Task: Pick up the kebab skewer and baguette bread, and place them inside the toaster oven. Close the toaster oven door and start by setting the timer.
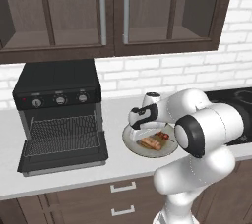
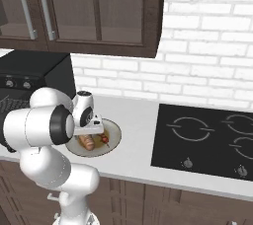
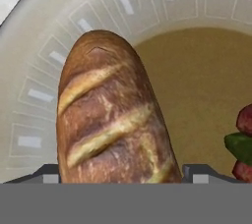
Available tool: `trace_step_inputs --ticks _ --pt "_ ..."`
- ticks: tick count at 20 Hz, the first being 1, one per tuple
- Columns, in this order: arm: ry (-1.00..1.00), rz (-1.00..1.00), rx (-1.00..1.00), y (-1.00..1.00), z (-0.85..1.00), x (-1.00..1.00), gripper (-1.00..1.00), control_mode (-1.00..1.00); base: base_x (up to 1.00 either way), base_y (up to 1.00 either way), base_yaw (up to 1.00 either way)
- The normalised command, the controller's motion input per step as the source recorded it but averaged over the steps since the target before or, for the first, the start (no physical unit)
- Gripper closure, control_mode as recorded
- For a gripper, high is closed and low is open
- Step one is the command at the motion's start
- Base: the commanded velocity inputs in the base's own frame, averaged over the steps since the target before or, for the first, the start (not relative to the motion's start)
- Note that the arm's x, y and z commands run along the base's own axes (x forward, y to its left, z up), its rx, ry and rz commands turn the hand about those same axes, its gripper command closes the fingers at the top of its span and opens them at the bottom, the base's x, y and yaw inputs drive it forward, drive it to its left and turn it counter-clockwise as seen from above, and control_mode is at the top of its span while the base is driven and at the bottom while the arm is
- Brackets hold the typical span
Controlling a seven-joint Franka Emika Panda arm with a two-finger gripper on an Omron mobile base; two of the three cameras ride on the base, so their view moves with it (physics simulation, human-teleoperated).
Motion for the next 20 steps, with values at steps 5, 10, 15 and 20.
trace_step_inputs --ticks 5,10,15,20 --pt "0.0 0.0 0.0 0.0 0.0 0.0 1.0 -1.0 0.0 0.0 0.0" --pt "0.0 0.0 0.0 -0.02 0.5 0.0 1.0 -1.0 0.0 0.0 0.0" --pt "0.02 0.03 0.0 0.0 1.0 -0.23 1.0 -1.0 0.0 0.0 0.0" --pt "0.0 0.11 0.0 0.0 0.79 -0.34 1.0 -1.0 0.0 0.0 0.0"
